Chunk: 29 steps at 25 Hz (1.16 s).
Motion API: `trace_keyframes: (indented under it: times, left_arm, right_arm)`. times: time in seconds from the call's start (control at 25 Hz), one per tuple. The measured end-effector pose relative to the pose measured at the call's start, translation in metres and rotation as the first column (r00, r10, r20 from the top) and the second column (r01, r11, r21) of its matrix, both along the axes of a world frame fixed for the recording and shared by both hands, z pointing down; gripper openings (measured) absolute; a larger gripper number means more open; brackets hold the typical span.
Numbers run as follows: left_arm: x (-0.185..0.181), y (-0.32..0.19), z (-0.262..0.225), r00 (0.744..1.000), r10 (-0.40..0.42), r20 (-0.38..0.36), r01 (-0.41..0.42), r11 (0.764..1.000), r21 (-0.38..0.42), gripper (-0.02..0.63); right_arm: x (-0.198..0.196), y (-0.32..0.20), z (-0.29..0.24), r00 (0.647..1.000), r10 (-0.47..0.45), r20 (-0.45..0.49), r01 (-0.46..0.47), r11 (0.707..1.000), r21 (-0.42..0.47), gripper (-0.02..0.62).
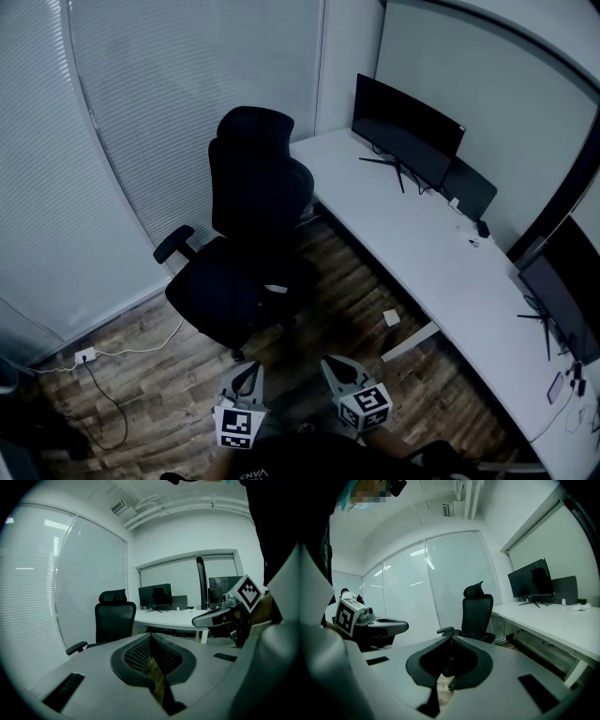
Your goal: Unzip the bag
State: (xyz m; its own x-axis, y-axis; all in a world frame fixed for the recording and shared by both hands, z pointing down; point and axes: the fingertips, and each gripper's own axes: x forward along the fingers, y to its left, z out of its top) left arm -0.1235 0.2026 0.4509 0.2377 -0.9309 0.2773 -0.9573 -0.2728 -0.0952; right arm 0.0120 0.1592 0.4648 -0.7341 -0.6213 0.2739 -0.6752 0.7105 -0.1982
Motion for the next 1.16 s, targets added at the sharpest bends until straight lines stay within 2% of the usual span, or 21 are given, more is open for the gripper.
trace_keyframes:
  times: [0.52,1.16]
  left_arm:
    - [0.010,0.016,-0.004,1.000,-0.006,-0.006,0.006,1.000,0.015,0.018]
    - [0.028,0.019,-0.003,1.000,0.028,-0.003,-0.028,0.999,0.022,0.018]
  right_arm:
    - [0.011,0.012,-0.005,1.000,0.001,-0.023,0.000,0.999,0.039,0.044]
    - [0.017,0.019,-0.007,1.000,-0.005,-0.018,0.006,0.998,0.056,0.043]
